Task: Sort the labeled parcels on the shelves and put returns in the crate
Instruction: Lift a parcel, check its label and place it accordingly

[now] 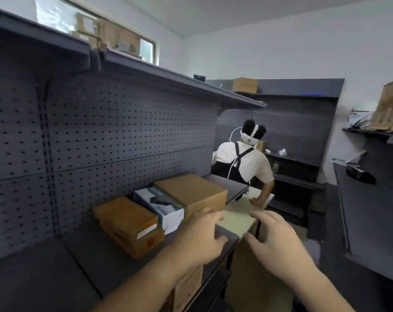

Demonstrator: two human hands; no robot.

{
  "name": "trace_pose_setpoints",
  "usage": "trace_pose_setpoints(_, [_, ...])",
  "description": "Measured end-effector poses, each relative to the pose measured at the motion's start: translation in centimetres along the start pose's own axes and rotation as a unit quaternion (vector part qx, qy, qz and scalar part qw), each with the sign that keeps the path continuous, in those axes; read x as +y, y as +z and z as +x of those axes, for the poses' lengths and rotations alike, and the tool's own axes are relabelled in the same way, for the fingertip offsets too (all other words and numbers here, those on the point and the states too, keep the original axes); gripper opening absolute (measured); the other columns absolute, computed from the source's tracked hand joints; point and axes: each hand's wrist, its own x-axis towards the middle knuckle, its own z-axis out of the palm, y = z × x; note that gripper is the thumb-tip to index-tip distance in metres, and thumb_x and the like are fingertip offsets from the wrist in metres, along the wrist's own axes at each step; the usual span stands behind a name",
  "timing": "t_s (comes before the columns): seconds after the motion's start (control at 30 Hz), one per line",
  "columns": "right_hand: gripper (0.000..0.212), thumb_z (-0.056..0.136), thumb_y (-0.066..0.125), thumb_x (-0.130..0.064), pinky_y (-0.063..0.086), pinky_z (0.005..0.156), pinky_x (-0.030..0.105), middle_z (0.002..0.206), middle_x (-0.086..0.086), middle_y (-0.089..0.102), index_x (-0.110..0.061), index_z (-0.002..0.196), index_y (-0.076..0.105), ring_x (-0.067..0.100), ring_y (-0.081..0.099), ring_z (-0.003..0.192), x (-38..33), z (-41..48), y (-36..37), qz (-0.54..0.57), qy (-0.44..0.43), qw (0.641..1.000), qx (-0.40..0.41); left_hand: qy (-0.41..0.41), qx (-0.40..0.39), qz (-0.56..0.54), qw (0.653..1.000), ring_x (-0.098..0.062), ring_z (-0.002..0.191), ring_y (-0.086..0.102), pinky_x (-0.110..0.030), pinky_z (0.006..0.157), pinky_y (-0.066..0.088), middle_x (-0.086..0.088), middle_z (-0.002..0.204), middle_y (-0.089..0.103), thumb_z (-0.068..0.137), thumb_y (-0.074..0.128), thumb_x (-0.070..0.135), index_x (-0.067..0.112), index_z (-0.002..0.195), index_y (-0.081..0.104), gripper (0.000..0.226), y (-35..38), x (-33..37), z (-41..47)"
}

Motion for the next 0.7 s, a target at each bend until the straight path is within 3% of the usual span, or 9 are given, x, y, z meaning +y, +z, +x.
trace_pose_setpoints(0.1, [0.054, 0.094, 0.067, -0.044, 0.044, 0.108, 0.031, 0.148, -0.012, 0.046, -0.033, 0.145, 0.051, 0.015, 0.050, 0.133, -2.3, 4.0, 3.5, 0.031, -0.063, 0.996, -0.057, -0.075, 0.025, 0.016, 0.997, -0.014, 0.128, 0.050, -0.036, 0.104, 0.049, 0.013, 0.138, 0.051, 0.093, 0.066, 0.045, 0.033, 0.136, 0.055, 0.045, -1.1, -4.3, 0.0])
trace_pose_setpoints(0.27, [0.057, 0.094, 0.067, -0.045, 0.051, 0.101, 0.031, 0.150, -0.009, 0.047, -0.034, 0.147, 0.050, 0.017, 0.056, 0.124, -6.4, 9.6, 8.8, 0.063, -0.169, 0.974, -0.137, -0.184, 0.060, 0.042, 0.980, -0.014, 0.126, 0.052, -0.033, 0.103, 0.051, 0.011, 0.134, 0.052, 0.093, 0.066, 0.041, 0.030, 0.138, 0.056, 0.048, -2.3, -9.7, -1.1])
trace_pose_setpoints(0.37, [0.059, 0.095, 0.065, -0.048, 0.050, 0.103, 0.033, 0.152, -0.008, 0.044, -0.034, 0.149, 0.045, 0.018, 0.054, 0.126, -8.4, 12.5, 11.2, 0.093, -0.228, 0.951, -0.186, -0.253, 0.100, 0.076, 0.959, -0.012, 0.122, 0.055, -0.029, 0.101, 0.050, 0.012, 0.131, 0.055, 0.093, 0.064, 0.051, 0.031, 0.136, 0.057, 0.048, -2.7, -11.1, -1.9])
trace_pose_setpoints(0.43, [0.060, 0.098, 0.062, -0.048, 0.047, 0.109, 0.034, 0.157, -0.011, 0.037, -0.036, 0.153, 0.041, 0.017, 0.048, 0.135, -9.5, 13.8, 12.5, 0.110, -0.269, 0.932, -0.219, -0.299, 0.112, 0.088, 0.943, -0.012, 0.131, 0.050, -0.034, 0.108, 0.047, 0.011, 0.141, 0.054, 0.093, 0.062, 0.057, 0.033, 0.141, 0.054, 0.054, -2.8, -11.8, -2.4])
trace_pose_setpoints(0.5, [0.061, 0.098, 0.061, -0.049, 0.042, 0.114, 0.033, 0.158, -0.012, 0.036, -0.036, 0.154, 0.040, 0.013, 0.044, 0.140, -10.5, 14.9, 13.9, 0.122, -0.309, 0.915, -0.230, -0.339, 0.119, 0.080, 0.930, -0.011, 0.135, 0.046, -0.029, 0.111, 0.042, 0.010, 0.144, 0.051, 0.094, 0.063, 0.054, 0.033, 0.143, 0.052, 0.054, -2.8, -12.1, -2.9])
trace_pose_setpoints(0.7, [0.057, 0.098, 0.054, -0.055, 0.024, 0.121, 0.049, 0.159, -0.015, 0.033, -0.040, 0.151, 0.041, 0.013, 0.031, 0.148, -11.6, 16.6, 17.9, 0.126, -0.377, 0.886, -0.240, -0.446, 0.203, 0.041, 0.871, -0.007, 0.110, 0.054, -0.021, 0.088, 0.043, 0.016, 0.118, 0.053, 0.099, 0.059, 0.048, 0.036, 0.130, 0.055, 0.033, -1.1, -12.2, -2.8])
